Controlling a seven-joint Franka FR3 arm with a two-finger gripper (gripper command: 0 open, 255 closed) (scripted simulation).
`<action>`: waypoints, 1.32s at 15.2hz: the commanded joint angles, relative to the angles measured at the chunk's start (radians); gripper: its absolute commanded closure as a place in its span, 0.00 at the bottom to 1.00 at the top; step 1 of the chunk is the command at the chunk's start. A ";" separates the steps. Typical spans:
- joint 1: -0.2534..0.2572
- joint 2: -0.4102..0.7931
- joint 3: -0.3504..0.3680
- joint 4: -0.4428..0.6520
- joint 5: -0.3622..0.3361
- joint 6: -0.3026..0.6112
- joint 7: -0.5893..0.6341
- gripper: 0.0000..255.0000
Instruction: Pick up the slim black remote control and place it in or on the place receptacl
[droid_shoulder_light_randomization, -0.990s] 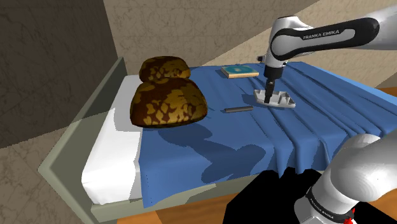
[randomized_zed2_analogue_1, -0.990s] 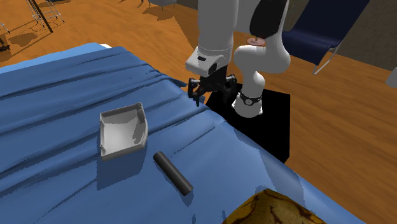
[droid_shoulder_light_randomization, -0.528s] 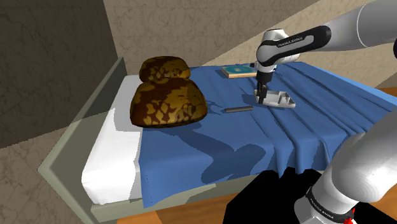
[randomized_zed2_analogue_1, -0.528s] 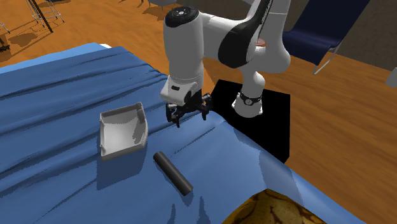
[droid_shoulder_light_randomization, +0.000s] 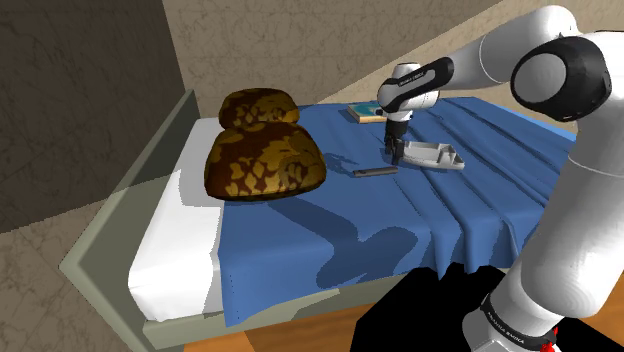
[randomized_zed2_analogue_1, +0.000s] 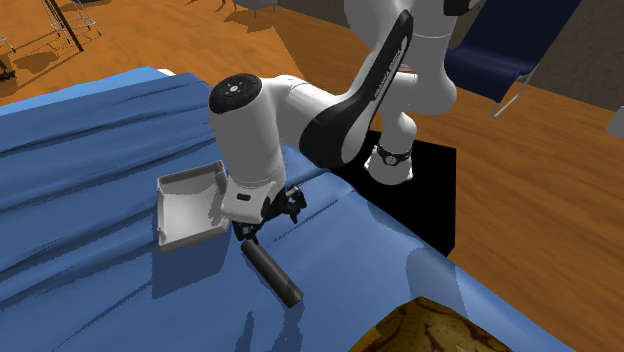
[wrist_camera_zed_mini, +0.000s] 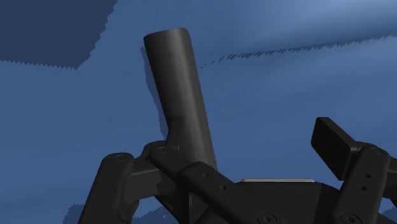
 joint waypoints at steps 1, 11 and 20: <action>-0.019 0.095 0.007 0.079 0.046 0.001 -0.088 0.00; -0.055 0.243 0.042 0.135 0.111 0.075 -0.188 0.00; -0.055 0.247 0.043 0.132 0.113 0.082 -0.190 1.00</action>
